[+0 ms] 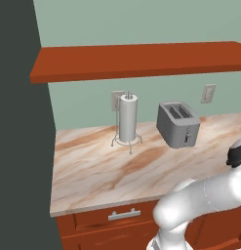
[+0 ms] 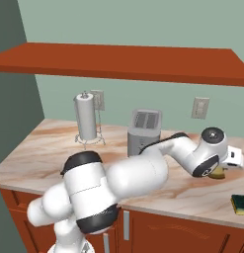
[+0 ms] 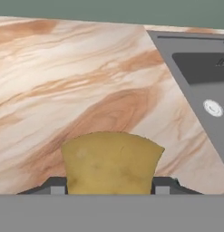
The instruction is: Open the cabinet. Pick the sponge and place it next to the sink. Then close the cabinet.
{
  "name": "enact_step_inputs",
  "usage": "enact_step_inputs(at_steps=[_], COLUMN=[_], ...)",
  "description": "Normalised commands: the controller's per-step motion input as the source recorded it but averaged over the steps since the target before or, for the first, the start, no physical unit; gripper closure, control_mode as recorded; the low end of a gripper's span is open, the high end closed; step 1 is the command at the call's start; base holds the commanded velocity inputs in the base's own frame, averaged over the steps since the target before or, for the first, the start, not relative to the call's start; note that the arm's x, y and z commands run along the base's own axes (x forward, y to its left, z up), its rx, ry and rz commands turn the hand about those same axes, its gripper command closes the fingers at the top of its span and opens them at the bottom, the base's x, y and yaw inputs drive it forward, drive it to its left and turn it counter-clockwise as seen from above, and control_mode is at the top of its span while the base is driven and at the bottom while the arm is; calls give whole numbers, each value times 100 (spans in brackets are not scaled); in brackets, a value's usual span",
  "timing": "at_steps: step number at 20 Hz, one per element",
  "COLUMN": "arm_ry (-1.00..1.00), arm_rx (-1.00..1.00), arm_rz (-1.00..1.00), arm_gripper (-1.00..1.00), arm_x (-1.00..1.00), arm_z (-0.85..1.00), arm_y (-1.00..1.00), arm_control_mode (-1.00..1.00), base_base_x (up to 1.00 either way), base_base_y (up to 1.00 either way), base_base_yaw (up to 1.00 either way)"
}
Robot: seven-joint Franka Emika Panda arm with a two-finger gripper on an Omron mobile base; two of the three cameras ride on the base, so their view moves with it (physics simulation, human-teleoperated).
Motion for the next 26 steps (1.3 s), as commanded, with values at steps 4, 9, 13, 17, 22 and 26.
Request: enact_step_inputs(at_steps=[4, 9, 13, 17, 22, 26], arm_ry=[0, 2, 6, 8, 7, 6], arm_rx=[3, 5, 4, 1, 0, 0], arm_rz=[0, 0, 0, -2, -3, -3], arm_gripper=[100, 100, 100, 100, 100, 100], arm_x=[19, 21, 26, 29, 29, 26], arm_z=[-18, -16, -17, -21, -26, -26], arm_y=[-44, -43, -41, -34, -30, -30], arm_control_mode=[-100, -100, -100, -100, -100, -100], base_base_x=[0, 0, 0, 0, 0, 0], base_base_y=[0, 0, 0, 0, 0, 0], base_base_yaw=[0, 0, 0, 0, 0, 0])
